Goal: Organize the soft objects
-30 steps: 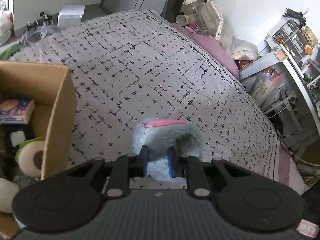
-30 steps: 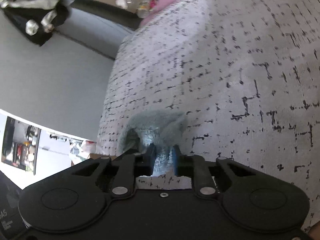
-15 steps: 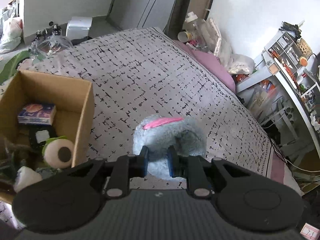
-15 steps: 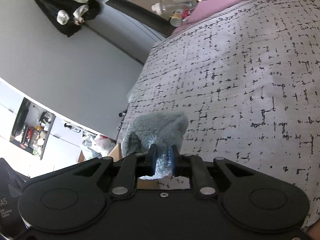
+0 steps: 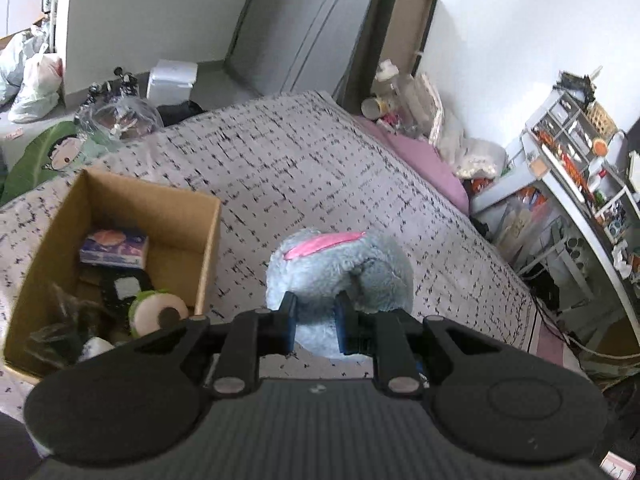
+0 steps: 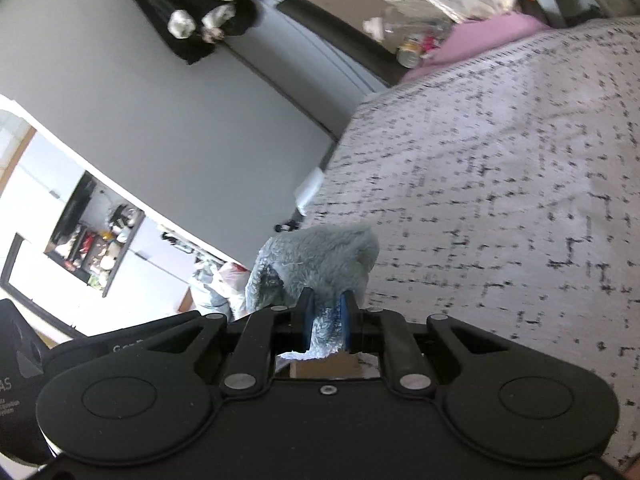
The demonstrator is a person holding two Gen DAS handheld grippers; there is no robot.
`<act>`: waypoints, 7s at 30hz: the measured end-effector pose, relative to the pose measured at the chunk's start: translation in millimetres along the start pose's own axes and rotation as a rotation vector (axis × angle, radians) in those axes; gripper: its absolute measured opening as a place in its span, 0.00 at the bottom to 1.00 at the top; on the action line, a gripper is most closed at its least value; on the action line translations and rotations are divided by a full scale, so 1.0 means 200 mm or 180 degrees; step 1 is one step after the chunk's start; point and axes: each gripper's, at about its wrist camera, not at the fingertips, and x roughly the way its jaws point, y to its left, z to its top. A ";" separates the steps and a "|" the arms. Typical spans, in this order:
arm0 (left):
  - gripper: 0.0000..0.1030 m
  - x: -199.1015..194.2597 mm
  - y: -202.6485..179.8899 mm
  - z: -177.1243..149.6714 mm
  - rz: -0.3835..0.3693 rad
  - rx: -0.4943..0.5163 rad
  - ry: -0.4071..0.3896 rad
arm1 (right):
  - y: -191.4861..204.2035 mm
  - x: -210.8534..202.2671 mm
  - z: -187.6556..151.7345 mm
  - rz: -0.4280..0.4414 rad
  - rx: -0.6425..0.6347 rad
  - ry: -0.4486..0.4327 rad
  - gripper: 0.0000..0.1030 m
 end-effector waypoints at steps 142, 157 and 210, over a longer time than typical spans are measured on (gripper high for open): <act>0.15 -0.25 0.41 0.03 0.0005 -0.0379 -0.0326 | 0.33 0.14 -0.17 0.0365 -0.0197 -0.0115 0.19; 0.14 -0.11 0.67 0.17 0.0013 -0.0756 -0.0330 | 0.37 0.45 -0.12 0.0270 0.0061 0.0258 0.23; 0.71 -0.24 0.39 0.11 0.0315 -0.0427 0.0127 | 0.27 -0.18 0.09 -0.0431 -0.0304 0.0191 0.82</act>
